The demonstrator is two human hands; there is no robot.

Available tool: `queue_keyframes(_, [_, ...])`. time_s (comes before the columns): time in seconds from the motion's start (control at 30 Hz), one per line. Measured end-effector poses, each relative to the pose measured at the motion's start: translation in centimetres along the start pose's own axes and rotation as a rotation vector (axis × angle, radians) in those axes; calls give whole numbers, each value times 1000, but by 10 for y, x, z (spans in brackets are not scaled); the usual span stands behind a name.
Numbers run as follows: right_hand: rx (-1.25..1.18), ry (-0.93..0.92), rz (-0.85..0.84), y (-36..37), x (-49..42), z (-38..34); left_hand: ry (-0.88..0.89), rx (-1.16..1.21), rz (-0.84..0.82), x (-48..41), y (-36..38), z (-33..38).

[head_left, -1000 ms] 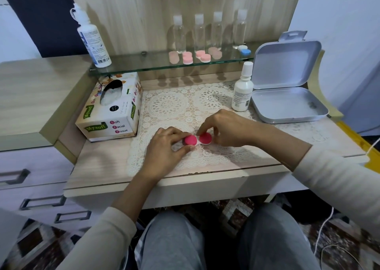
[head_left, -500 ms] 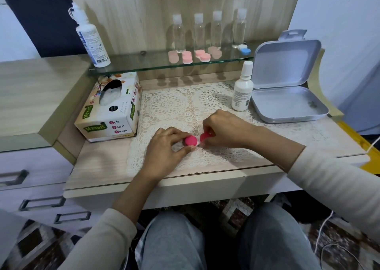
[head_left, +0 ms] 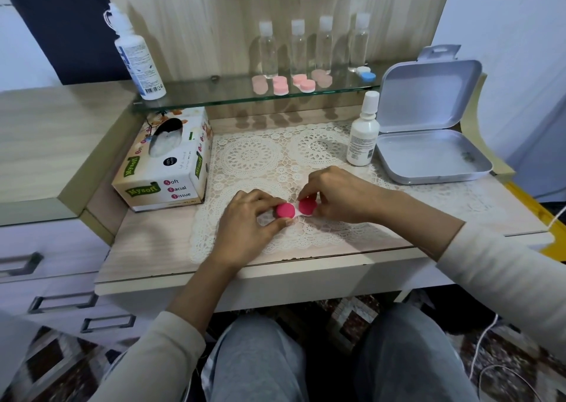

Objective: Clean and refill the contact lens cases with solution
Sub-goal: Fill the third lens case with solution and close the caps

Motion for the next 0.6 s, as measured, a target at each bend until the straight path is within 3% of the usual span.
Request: queue_keyframes(0.6, [-30, 28, -21, 12, 4, 2, -26, 6, -29, -1, 1, -1])
Point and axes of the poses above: each hand's wrist, its own x-axis away from the middle knuckle, its own y-axis out of the palm, z = x × y, the point moved 6 cm from there along -x, towards the middle knuckle, and after that the axes turned 2 degrees about -y, right-handed, at the moved point
